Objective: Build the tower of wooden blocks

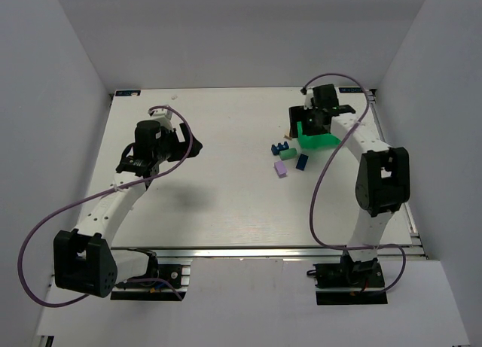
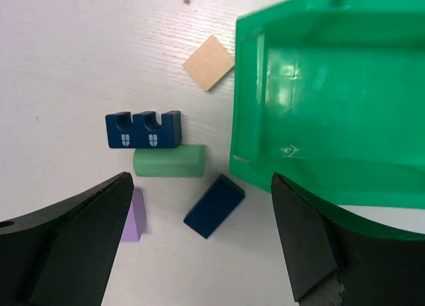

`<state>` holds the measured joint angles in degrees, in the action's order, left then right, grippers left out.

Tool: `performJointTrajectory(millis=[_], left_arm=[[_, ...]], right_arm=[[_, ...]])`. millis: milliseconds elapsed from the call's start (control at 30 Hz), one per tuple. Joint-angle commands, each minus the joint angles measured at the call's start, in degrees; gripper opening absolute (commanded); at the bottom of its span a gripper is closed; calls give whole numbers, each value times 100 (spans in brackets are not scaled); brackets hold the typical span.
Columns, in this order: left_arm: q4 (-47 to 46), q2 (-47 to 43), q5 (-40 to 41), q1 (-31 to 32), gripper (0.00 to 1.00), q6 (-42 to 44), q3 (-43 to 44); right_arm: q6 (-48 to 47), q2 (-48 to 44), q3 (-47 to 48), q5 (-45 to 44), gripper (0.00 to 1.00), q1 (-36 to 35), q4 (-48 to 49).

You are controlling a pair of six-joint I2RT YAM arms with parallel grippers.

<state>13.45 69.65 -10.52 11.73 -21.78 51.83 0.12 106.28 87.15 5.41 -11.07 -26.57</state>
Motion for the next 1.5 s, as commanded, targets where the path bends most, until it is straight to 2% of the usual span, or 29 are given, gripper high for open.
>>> performJointTrajectory(millis=[0,100,300,433,600,667,833,967,1100,1233,1333,1467], left_arm=[[-80,-144,-56,-30,98,86,-25],[-62,-136,-55,-30,98,95,-42],[-141,-118,-108,-21,98,95,-60],[-36,-83,-29,-30,98,130,28],[-10,-144,6,-30,98,130,11],[-9,-162,24,-30,98,130,20],[-18,-180,15,-30,98,139,20],[-18,-153,33,-30,98,139,37],[-27,-101,-11,-30,98,148,90],[-45,-74,-64,-21,98,130,99],[-97,-65,-116,-30,98,121,81],[-36,5,-160,-21,98,113,108]], right_arm=[[295,357,38,-836,89,-88,231],[646,507,354,-1338,89,-36,117],[779,350,31,-1094,89,17,371],[946,543,100,-1692,89,210,-5],[1209,709,205,-1956,89,763,-409],[1280,727,337,-2324,89,1017,-498],[1175,833,740,-2334,89,1572,-647],[991,1000,1040,-2247,89,1713,-876],[701,693,1067,-1922,89,1670,-763],[261,-139,900,-1333,89,1380,-465],[7,-589,331,-850,89,846,-61],[-127,-530,162,-734,89,247,116]])
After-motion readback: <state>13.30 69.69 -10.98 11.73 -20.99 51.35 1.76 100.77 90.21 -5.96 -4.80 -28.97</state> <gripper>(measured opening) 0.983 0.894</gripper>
